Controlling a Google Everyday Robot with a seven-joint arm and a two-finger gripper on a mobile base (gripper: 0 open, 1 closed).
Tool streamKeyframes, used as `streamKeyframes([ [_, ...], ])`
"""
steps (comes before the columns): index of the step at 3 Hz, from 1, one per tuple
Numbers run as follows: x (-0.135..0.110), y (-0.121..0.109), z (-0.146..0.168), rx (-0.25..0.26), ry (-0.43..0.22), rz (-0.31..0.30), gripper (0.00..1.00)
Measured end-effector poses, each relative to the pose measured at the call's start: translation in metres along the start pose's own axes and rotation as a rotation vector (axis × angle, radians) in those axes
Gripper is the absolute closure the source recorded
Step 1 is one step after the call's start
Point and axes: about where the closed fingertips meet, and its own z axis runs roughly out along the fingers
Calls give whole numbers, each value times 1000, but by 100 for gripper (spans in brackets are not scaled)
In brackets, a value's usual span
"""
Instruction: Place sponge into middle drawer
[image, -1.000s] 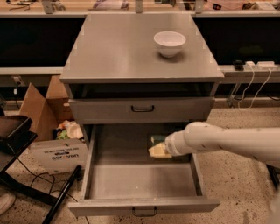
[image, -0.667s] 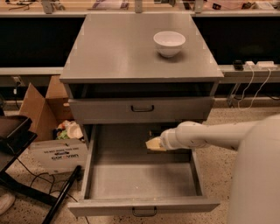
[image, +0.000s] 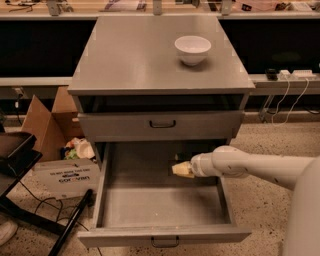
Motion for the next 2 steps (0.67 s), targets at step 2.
streamKeyframes([
  [2, 64, 37, -57, -149, 24, 18, 100],
])
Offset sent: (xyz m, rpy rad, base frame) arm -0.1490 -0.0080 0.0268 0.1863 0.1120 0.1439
